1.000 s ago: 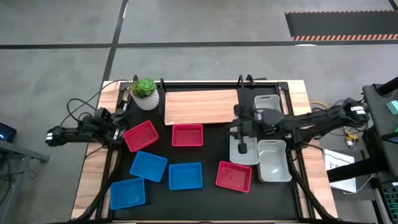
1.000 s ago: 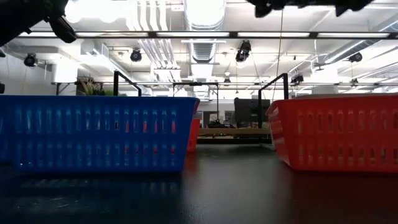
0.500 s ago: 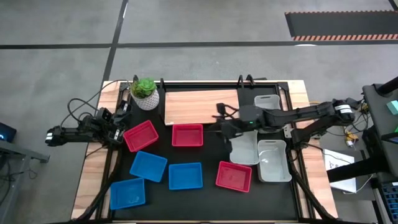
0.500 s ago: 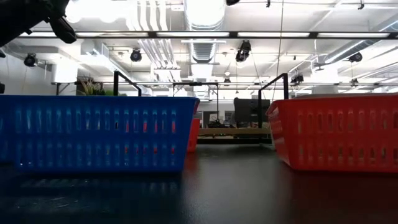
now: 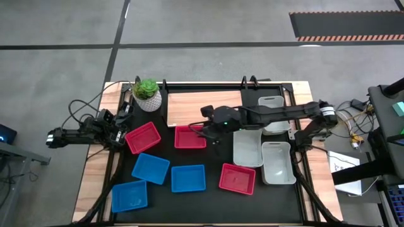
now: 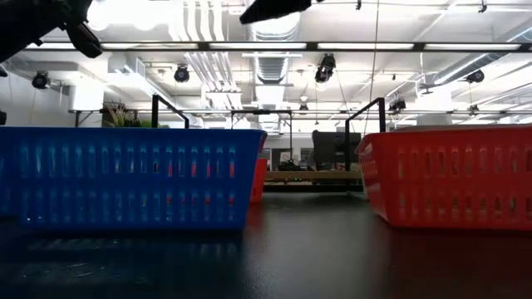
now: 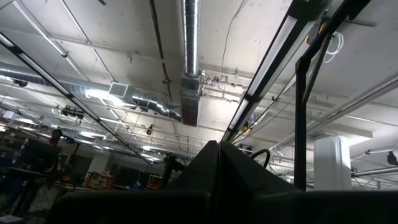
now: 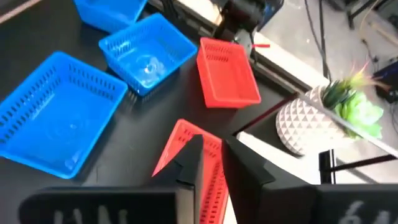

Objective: Stack baskets on shelf by color
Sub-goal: Put the top right red basket on the shelf

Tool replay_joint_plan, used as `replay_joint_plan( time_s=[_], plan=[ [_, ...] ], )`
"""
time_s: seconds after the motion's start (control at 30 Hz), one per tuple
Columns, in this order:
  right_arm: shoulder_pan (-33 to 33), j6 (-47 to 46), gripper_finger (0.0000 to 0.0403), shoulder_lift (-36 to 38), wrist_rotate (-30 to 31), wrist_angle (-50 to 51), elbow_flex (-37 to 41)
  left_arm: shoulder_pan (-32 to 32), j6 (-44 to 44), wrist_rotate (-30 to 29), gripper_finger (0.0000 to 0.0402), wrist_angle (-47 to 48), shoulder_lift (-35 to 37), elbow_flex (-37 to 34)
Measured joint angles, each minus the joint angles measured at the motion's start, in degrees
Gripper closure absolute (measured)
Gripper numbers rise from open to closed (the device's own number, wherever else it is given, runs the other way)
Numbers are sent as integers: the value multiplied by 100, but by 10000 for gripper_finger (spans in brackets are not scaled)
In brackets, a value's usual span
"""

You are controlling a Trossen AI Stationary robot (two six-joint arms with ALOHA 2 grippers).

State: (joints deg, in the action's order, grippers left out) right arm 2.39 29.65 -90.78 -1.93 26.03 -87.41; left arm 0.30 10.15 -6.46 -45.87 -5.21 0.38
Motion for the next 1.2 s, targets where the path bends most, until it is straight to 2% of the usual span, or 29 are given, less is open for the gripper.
replay_joint_plan(
  time_s=[0.17, 0.27, 0.4, 0.53, 0.7, 0.87, 1.2],
  plan=[
    [-2, 119, 274, -353, 50, 142, -160, 0, -2, 0, 402, 0, 0, 0],
    [-12, 630, 234, -537, 86, 436, -277, 0, -3, 0, 402, 2, 0, 0],
    [-17, 1290, 207, -909, 624, 1083, -506, 0, -4, 0, 402, 4, 0, 0],
    [-36, 1689, 206, -1350, 870, 1873, -772, 0, -7, 0, 402, 20, 0, 0],
    [-59, 2347, 214, -1823, 1157, 2341, -992, 0, -7, 0, 402, 16, 0, 0],
    [-130, 3009, 220, -2148, 1391, 2328, -1003, 0, -9, 0, 402, 7, 0, 0],
    [-328, 3418, 251, -2549, 1372, 2266, -997, 0, -11, 0, 402, 18, 0, 0]
  ],
)
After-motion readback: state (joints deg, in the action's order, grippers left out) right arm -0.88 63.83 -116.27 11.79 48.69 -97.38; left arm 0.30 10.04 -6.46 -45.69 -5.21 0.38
